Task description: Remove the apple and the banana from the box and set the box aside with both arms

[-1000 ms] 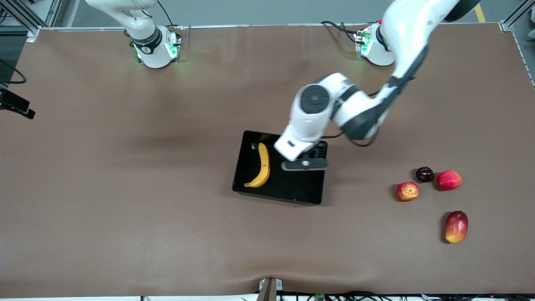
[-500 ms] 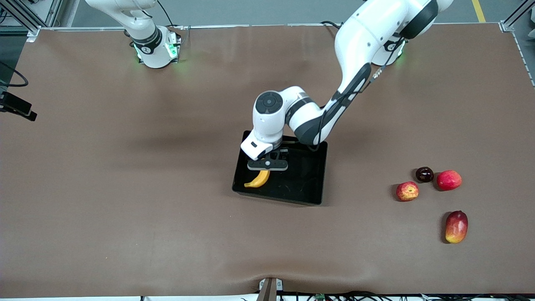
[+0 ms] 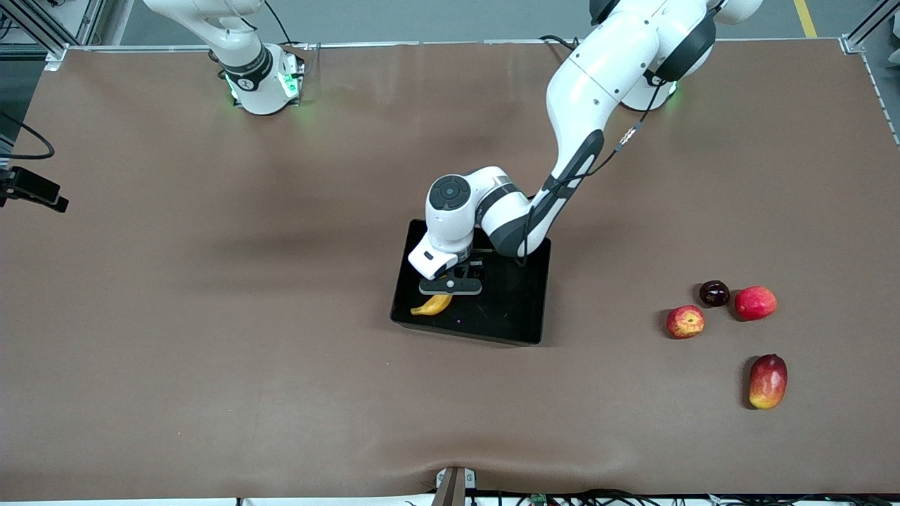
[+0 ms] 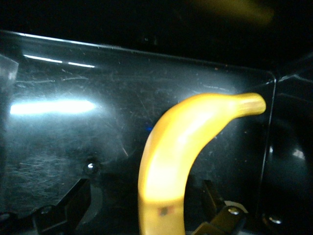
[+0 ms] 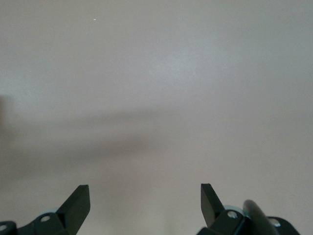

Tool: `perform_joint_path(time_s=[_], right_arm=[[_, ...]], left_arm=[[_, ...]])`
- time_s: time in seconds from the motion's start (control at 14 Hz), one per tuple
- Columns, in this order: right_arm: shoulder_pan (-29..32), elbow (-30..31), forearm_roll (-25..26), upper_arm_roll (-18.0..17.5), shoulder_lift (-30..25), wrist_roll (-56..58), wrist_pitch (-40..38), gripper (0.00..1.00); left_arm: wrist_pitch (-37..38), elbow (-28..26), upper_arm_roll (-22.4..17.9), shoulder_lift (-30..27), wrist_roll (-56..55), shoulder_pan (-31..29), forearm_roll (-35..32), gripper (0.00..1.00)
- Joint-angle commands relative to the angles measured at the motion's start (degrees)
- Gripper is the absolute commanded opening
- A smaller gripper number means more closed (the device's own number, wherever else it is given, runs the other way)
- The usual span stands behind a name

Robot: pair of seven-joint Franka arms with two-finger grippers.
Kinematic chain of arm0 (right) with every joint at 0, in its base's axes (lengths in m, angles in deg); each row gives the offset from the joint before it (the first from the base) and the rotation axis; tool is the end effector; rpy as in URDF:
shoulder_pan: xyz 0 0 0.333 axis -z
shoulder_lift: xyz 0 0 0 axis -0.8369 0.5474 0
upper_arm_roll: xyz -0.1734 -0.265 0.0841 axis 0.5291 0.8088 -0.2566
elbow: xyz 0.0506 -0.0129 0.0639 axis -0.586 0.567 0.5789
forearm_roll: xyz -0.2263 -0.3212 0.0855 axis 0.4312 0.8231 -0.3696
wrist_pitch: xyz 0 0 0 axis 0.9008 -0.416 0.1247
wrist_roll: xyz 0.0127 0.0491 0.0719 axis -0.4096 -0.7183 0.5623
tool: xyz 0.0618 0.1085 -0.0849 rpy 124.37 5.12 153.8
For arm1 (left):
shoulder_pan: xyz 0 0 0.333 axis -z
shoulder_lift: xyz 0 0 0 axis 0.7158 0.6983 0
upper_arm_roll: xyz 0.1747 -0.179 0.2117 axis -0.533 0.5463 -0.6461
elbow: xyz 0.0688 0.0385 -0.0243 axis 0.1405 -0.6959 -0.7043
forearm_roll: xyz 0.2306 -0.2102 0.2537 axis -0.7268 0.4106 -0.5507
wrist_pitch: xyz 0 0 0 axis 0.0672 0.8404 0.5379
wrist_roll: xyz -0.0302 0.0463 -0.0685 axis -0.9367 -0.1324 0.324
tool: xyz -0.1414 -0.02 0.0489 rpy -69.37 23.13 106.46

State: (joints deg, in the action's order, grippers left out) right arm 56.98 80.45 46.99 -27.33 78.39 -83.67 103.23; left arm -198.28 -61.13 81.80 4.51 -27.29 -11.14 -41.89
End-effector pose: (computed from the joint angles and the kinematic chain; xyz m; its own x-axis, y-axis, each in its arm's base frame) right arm 0.5727 -0.0967 0.5688 0.9944 -0.1006 -0.0311 -0.1000 -0.9948 0.0204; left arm 0.5509 -0.5450 0.1395 0.9858 -0.0107 0.1679 -0.0149 -0.9996 0.0238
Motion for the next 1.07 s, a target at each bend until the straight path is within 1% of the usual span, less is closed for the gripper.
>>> perform_joint_path(time_s=[0.0,0.07,0.14,0.21,0.29,0.5,0.71,0.86,1.0], right_arm=[[2.8,-1.5,-3.5,-0.5,3.2,0.5,1.1,1.0],[3.8,-1.5,-5.0,-0.5,5.2,0.5,1.4,1.0],[3.9,-1.3,-6.2,-0.5,6.0,0.6,1.7,1.0],[4.0,-1.4,-6.0,-0.5,6.4,0.6,2.1,1.0],[3.9,-1.5,-5.8,-0.5,7.2,0.6,2.5,1.0],[2.9,-1.3,-6.1,-0.7,10.2,0.5,5.0,1.0],[1.6,-1.2,-6.3,-0.9,14.8,-1.6,5.1,1.0],[-0.6,-1.2,-6.5,-0.9,16.2,-3.8,5.2,1.0],[-4.8,-1.2,-7.0,-0.9,16.2,-6.5,5.4,1.0]], left_arm=[[-0.6,1.5,-0.8,1.5,-2.0,1.0,-1.5,0.77],[-0.6,1.5,-0.8,1.6,-2.0,1.0,-1.5,0.54],[-0.6,1.5,-0.8,1.6,-2.1,0.9,-1.5,0.34],[-0.6,1.6,-0.8,1.6,-2.0,0.9,-1.5,0.15],[-0.6,1.5,-0.8,1.4,-1.8,1.0,-1.5,0.0],[0.0,1.6,-0.8,-0.5,-1.7,0.6,-1.5,0.0],[1.6,1.6,-0.8,-3.2,-2.1,0.3,-1.4,0.0],[5.2,1.6,-0.8,-5.9,-1.7,-0.3,-1.4,0.0],[8.0,1.6,-0.8,-9.4,-1.4,-2.1,-1.0,0.0]])
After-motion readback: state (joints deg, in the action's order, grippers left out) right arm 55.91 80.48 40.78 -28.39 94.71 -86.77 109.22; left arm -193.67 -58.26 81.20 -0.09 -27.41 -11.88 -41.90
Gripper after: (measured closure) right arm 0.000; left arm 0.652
